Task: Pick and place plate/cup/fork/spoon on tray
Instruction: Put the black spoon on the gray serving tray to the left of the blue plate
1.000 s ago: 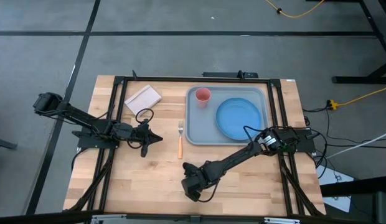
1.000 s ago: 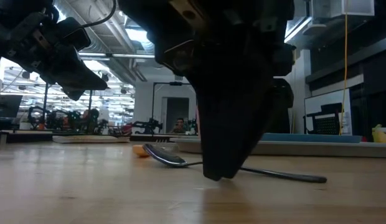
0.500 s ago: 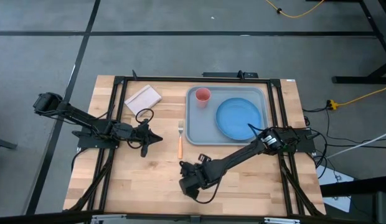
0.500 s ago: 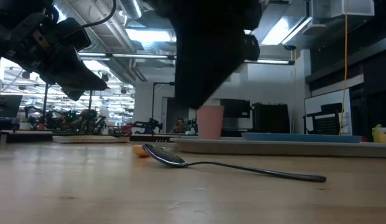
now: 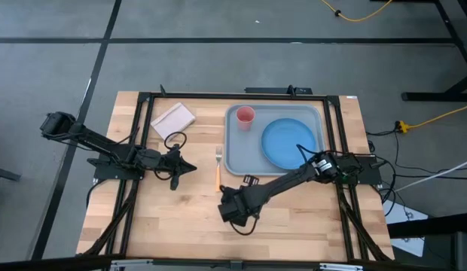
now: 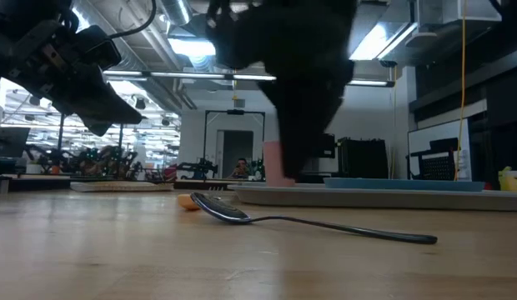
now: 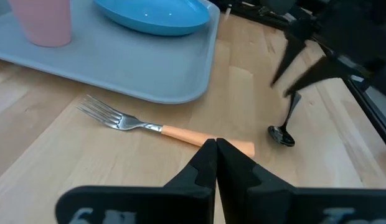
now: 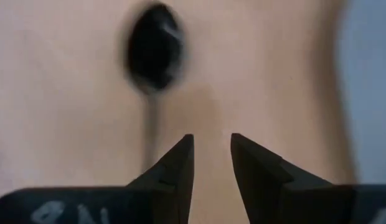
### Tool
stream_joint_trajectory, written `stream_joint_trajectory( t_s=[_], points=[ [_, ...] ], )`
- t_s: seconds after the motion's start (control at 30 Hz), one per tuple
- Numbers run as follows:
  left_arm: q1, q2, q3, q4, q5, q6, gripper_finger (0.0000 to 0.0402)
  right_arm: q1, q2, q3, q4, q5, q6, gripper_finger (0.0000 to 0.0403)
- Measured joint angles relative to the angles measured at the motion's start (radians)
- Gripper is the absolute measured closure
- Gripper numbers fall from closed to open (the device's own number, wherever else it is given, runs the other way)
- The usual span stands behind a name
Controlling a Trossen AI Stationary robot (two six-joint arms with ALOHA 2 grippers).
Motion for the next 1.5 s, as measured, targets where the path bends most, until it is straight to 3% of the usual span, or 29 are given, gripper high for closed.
stream_joint_trajectory(
  t_s=[0.17,0.37,0.47,0.77,0.9,1.07,1.17,1.37,1.5],
  points=[
    [0.000,0.000,0.000,-0.002,-0.003,0.000,0.0401,-0.004,0.000,-0.037,0.178,-0.086,-0.079,0.0291],
    [0.000,0.000,0.000,-0.001,-0.003,0.000,0.0401,-0.004,0.000,-0.085,0.155,-0.100,-0.049,0.0291],
    [0.000,0.000,0.000,-0.001,-0.003,0.001,0.0401,-0.004,0.000,-0.122,0.204,-0.146,-0.056,0.0291],
    [0.000,0.000,0.000,-0.001,-0.004,0.000,0.0401,-0.002,-0.010,-0.195,0.287,-0.148,-0.003,0.0292],
    [0.000,0.000,0.000,-0.001,-0.004,0.001,0.0401,-0.003,-0.009,-0.204,0.315,-0.163,0.015,0.0318],
    [0.000,0.000,0.000,-0.001,-0.004,0.000,0.0401,-0.004,-0.007,-0.203,0.324,-0.161,0.098,0.0385],
    [0.000,0.000,0.000,-0.001,-0.004,0.000,0.0401,-0.005,-0.006,-0.203,0.325,-0.136,0.132,0.0392],
    [0.000,0.000,0.000,-0.001,-0.004,0.000,0.0401,-0.010,0.013,-0.070,0.125,-0.104,0.199,0.0397],
    [0.000,0.000,0.000,-0.001,-0.004,0.001,0.0401,-0.012,0.003,0.118,-0.079,0.040,0.185,0.0400]
  ],
)
